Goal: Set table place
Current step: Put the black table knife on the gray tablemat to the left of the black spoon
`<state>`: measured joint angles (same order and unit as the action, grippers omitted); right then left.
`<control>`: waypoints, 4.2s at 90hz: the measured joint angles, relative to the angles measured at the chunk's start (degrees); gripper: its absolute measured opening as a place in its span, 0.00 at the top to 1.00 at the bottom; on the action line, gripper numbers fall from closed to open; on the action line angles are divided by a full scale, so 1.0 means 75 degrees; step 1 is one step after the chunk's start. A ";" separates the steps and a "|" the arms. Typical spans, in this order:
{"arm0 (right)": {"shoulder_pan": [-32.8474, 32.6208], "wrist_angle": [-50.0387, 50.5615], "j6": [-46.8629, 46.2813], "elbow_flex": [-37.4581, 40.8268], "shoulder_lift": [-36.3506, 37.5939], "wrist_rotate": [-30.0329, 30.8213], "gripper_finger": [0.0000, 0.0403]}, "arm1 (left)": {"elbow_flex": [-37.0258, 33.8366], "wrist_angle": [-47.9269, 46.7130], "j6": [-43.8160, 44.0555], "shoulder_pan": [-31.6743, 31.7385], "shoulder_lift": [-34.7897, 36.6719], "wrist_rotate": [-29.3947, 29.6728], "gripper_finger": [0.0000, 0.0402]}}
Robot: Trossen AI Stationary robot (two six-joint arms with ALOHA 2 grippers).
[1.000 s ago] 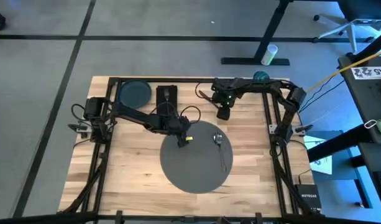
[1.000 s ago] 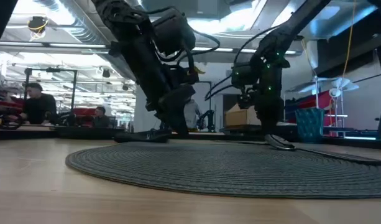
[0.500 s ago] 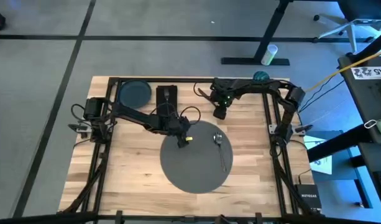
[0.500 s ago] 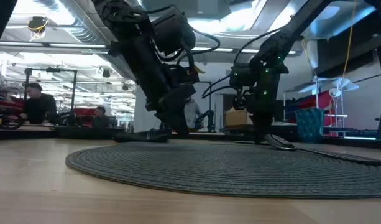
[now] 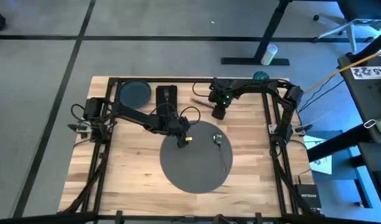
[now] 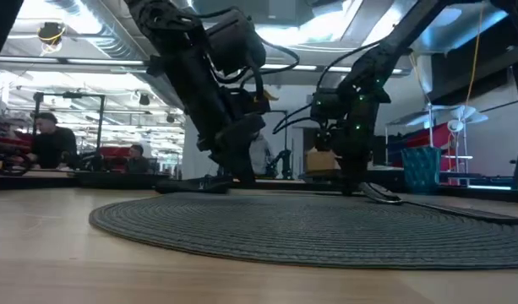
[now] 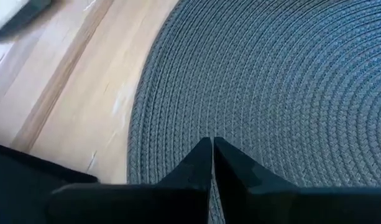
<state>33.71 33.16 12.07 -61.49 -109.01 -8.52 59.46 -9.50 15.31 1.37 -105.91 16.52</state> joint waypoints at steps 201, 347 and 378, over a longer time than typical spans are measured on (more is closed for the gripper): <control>-0.0676 -0.1624 -0.0806 0.1949 0.1243 -0.0291 0.76 | -0.0008 -0.0073 0.0093 -0.0052 0.0000 0.0052 1.00; -0.0714 -0.2037 -0.0751 0.1792 0.1273 -0.0567 0.61 | -0.0009 -0.0087 0.0102 -0.0050 0.0000 0.0052 1.00; -0.0704 -0.1945 -0.0510 0.1786 0.1270 0.0097 0.61 | -0.0009 -0.0087 0.0102 -0.0050 0.0000 0.0052 1.00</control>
<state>28.43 18.57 8.25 -48.10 -99.48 -7.79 59.40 -10.15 16.08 0.99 -105.91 16.91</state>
